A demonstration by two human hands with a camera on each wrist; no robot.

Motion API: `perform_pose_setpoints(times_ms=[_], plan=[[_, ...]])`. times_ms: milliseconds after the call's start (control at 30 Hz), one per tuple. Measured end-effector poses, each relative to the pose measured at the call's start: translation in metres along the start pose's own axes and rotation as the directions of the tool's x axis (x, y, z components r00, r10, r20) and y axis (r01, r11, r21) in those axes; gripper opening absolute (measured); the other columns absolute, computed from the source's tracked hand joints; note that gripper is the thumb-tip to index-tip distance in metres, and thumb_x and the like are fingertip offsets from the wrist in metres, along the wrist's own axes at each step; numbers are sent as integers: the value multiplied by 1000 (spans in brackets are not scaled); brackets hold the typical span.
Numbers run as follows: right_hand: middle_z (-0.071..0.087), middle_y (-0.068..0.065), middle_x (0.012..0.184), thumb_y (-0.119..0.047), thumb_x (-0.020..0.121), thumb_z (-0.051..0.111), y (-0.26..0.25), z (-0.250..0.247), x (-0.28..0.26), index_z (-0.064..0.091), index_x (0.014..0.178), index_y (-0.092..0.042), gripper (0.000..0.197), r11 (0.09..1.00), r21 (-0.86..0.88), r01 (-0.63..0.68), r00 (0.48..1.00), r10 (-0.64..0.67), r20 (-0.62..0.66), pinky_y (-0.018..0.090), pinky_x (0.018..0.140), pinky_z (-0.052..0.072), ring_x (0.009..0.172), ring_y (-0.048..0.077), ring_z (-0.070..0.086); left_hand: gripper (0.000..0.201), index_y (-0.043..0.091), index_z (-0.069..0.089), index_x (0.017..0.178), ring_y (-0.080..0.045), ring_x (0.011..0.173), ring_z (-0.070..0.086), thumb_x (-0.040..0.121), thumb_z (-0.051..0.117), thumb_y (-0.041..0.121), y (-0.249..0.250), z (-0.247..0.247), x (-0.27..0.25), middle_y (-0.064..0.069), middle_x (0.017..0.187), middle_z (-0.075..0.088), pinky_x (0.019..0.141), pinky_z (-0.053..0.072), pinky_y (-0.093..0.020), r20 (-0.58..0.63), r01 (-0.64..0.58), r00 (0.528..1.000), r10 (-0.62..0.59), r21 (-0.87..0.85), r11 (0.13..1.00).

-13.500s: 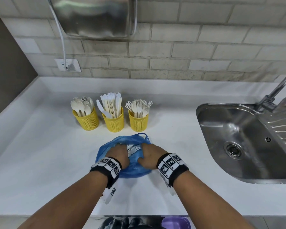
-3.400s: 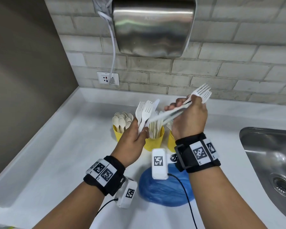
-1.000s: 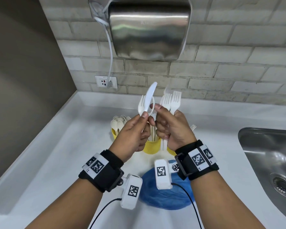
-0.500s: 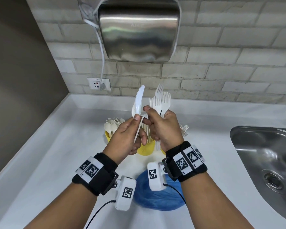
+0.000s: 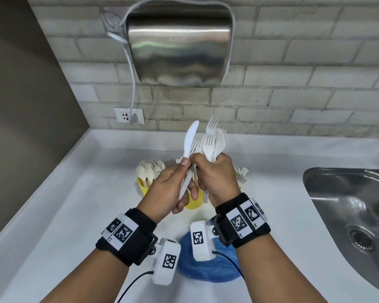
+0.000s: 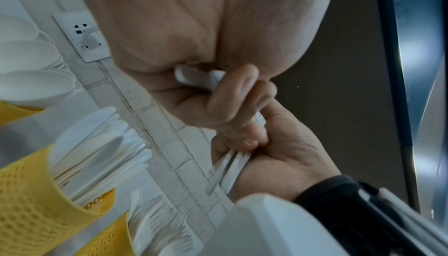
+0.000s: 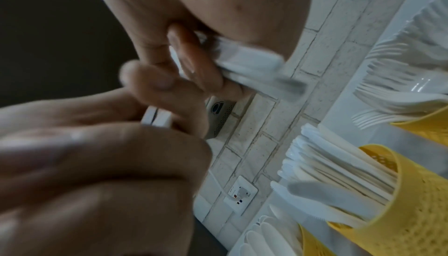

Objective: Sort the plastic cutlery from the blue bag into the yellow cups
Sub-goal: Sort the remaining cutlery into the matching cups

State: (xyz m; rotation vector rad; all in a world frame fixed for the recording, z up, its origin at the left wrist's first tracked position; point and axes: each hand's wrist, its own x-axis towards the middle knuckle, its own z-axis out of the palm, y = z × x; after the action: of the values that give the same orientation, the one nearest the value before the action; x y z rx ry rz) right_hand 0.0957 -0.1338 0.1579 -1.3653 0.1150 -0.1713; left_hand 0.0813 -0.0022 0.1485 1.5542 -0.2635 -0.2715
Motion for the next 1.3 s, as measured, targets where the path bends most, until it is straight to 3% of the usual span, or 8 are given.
perform_pose_setpoints(times_ms=[167,367,633,700,800,1033,1200,1300], plan=[[50,9,46,-8,90,65,4,2,6,54,62,-13,31,996,84,7,987,6,-158,23,39,29,34,21,40,44,15,68,105,-20,43,35,111,34,41,-7,-1,6,-9,67,61,42,26,-21,-154,-77,984,86,68,995],[53,9,49,-10,90,75,3,5,-2,62,76,-5,20,979,204,2,1000,3,-20,19,35,28,33,22,43,47,4,59,102,-14,46,37,109,36,45,-14,1,8,-9,74,56,47,29,-22,-149,-114,980,135,141,983],[40,10,46,-16,84,71,13,2,8,59,73,-2,21,965,251,-75,982,116,-152,26,42,28,35,22,35,49,7,67,109,-19,54,32,107,42,49,-11,8,5,-15,79,52,47,25,-22,-135,-64,989,67,25,998],[39,9,42,-19,82,71,17,0,8,61,73,0,24,976,199,-89,983,118,-144,26,43,30,35,22,34,51,7,64,95,-18,51,33,106,42,52,-10,10,3,-15,71,50,49,27,-22,-110,-89,989,99,92,992],[42,8,44,-8,84,69,19,0,6,61,59,-7,26,980,170,-102,986,123,-117,24,44,30,34,21,36,43,20,55,75,-1,45,41,111,36,35,-10,16,0,17,50,47,52,30,-23,-88,-145,982,169,225,963],[53,11,54,-7,86,59,22,-1,8,62,53,-10,33,943,305,-132,974,180,-138,23,44,33,41,22,44,43,35,55,72,-1,50,48,110,38,35,-15,13,-1,21,59,51,57,33,-25,-77,-183,971,227,371,911],[67,16,70,-11,98,53,28,-10,17,70,68,-2,36,915,400,-55,982,123,-146,43,72,54,66,33,67,41,19,72,109,-18,53,58,109,38,41,-21,0,-1,-3,72,69,61,52,-32,-241,-115,954,179,256,960],[68,16,75,-11,103,50,22,-7,19,62,94,8,24,957,285,56,980,2,-198,38,68,57,65,31,69,41,7,70,109,-28,73,67,110,40,36,-25,-4,1,-20,102,73,75,61,-43,-327,-14,945,-3,-48,999]])
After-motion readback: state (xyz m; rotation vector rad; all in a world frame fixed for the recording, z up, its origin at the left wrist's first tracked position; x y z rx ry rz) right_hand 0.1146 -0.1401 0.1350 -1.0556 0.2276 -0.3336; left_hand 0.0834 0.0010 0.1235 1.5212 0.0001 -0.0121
